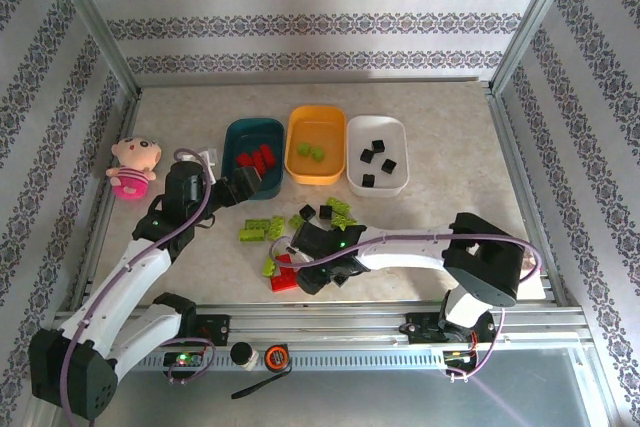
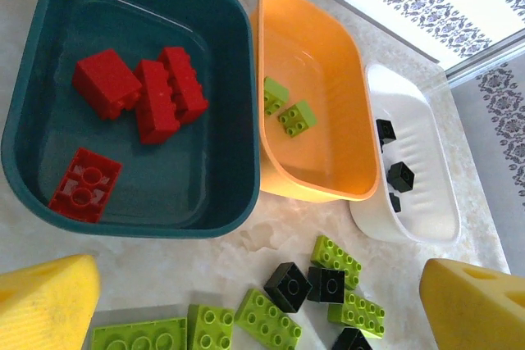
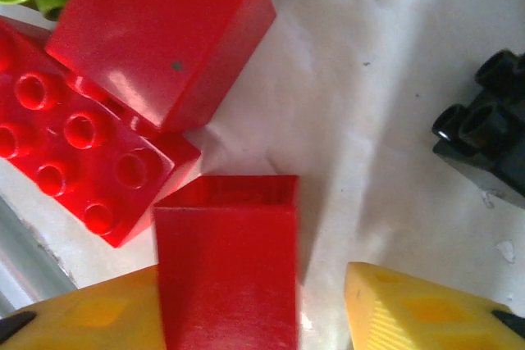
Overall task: Sort the legos into containers by color
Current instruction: Pick up the lego from the bottom-center of the table, then place the lego in the container.
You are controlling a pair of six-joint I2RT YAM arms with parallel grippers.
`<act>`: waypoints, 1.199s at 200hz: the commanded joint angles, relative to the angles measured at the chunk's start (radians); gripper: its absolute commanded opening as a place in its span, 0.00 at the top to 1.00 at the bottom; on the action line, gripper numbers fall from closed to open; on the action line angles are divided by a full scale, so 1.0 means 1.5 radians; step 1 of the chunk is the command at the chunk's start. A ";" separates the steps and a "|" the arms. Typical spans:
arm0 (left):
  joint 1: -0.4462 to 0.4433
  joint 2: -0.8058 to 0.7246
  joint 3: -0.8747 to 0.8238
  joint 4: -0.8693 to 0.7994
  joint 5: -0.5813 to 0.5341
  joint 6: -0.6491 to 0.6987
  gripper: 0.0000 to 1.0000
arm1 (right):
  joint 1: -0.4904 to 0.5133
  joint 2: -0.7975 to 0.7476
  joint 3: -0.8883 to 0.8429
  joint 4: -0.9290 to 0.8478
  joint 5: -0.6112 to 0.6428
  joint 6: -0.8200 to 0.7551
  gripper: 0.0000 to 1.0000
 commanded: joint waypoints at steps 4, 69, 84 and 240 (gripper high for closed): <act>-0.006 0.002 -0.004 -0.010 -0.013 -0.012 0.00 | 0.007 -0.010 0.002 0.000 0.016 -0.008 0.56; -0.005 -0.011 -0.015 -0.022 -0.038 -0.013 0.00 | -0.036 -0.128 -0.037 0.025 0.030 -0.017 0.77; -0.005 -0.019 -0.024 -0.027 -0.045 -0.016 0.00 | -0.060 -0.150 -0.017 0.020 0.021 -0.033 0.77; -0.005 -0.147 -0.084 -0.111 -0.051 -0.037 0.00 | -0.235 0.348 0.593 0.072 -0.102 0.035 0.68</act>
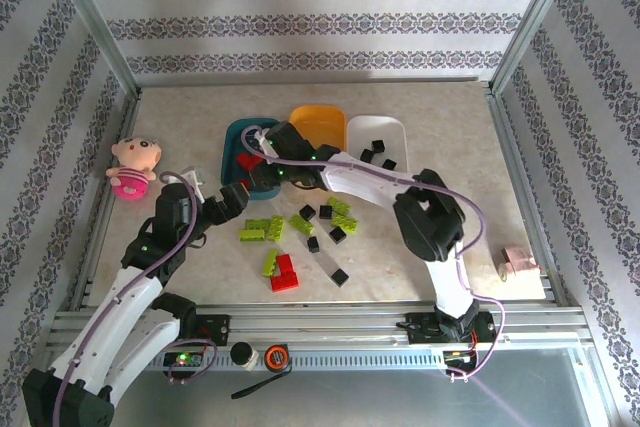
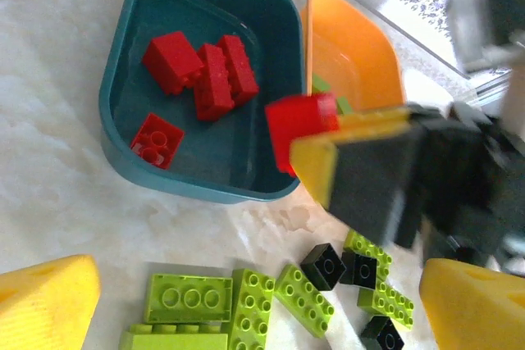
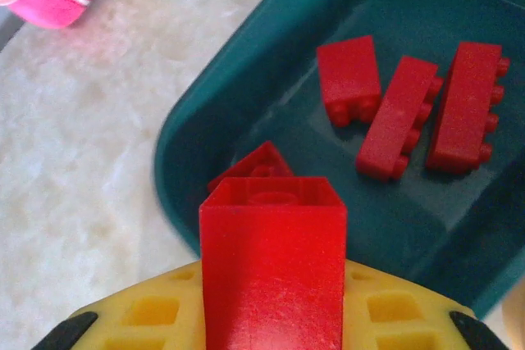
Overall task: Sort the legos into containers by color
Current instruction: Place the lego in the container.
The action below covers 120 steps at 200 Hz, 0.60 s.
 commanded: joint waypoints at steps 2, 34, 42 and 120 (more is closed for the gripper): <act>-0.005 -0.005 -0.009 -0.029 0.008 -0.010 0.00 | -0.013 0.044 0.075 -0.015 -0.017 0.033 0.68; -0.006 -0.005 -0.007 -0.031 0.014 -0.004 0.00 | -0.017 0.073 0.127 -0.023 -0.023 0.044 0.37; -0.005 -0.004 -0.004 -0.032 0.015 -0.002 0.00 | -0.018 0.069 0.129 -0.021 -0.023 0.046 0.33; -0.008 0.063 0.032 -0.027 0.088 0.029 0.00 | -0.057 -0.143 -0.124 0.083 -0.005 0.113 0.27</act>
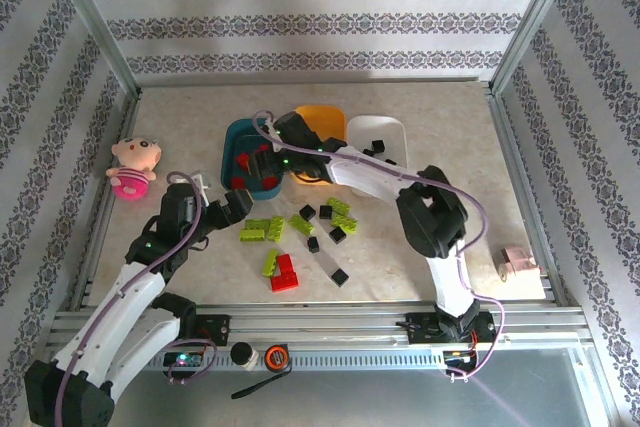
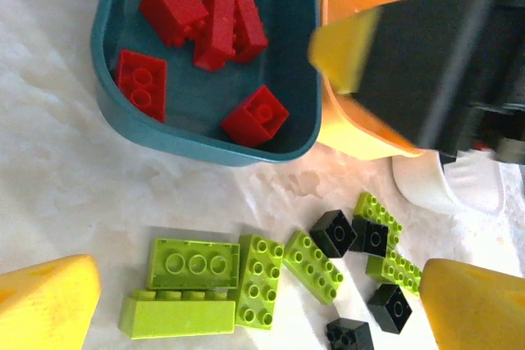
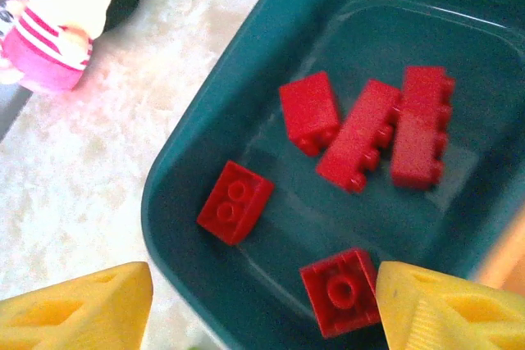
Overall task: Sort the legos into containers by color
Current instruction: Place the lego in the container, then pick up the lego from the center of the table.
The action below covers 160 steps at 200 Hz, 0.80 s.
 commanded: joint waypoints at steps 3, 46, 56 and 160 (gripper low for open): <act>-0.010 0.031 0.034 -0.012 0.046 0.026 0.00 | -0.026 -0.097 -0.089 0.051 0.004 0.035 0.27; -0.069 0.093 0.052 -0.034 0.027 0.059 0.03 | -0.044 -0.225 -0.268 0.036 0.020 0.037 0.26; -0.091 0.117 0.061 -0.056 0.000 0.069 0.06 | -0.047 -0.249 -0.306 0.034 0.024 0.038 0.26; -0.189 0.300 0.107 -0.139 -0.194 0.103 0.03 | -0.053 -0.335 -0.435 0.039 0.047 0.058 0.26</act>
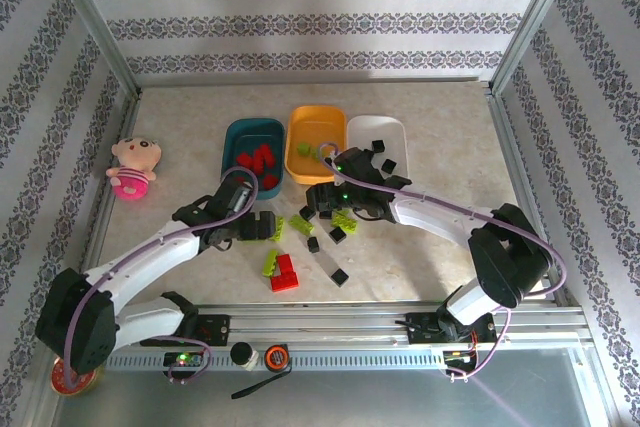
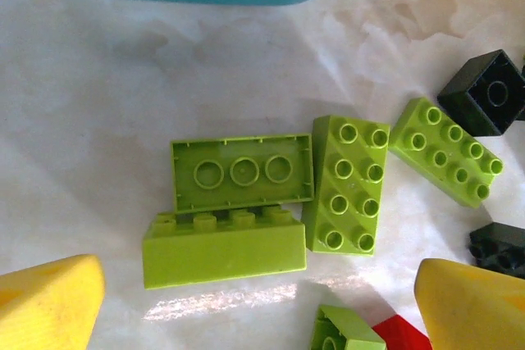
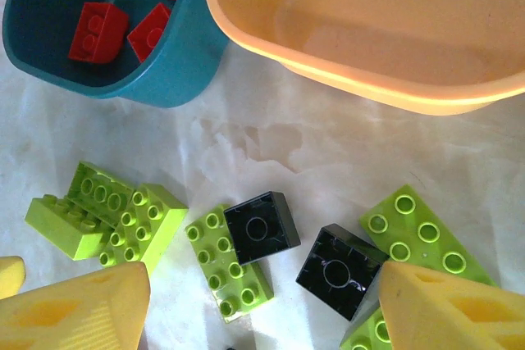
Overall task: Sort the legos into containers by color
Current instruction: Pick up the lego from the center of the table.
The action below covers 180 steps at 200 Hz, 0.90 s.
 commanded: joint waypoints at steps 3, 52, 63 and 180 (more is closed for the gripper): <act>-0.016 0.035 0.014 -0.026 -0.059 0.022 0.03 | -0.007 -0.017 -0.006 0.010 0.013 0.008 0.26; -0.021 0.085 -0.008 0.034 -0.054 0.007 0.12 | -0.012 -0.029 -0.014 0.010 0.011 0.005 0.26; -0.022 0.093 -0.011 0.043 -0.054 0.007 0.16 | -0.015 -0.035 -0.019 0.009 0.011 0.004 0.26; -0.021 0.125 -0.015 0.067 -0.015 -0.005 0.45 | -0.037 -0.069 -0.051 0.014 0.016 0.010 0.26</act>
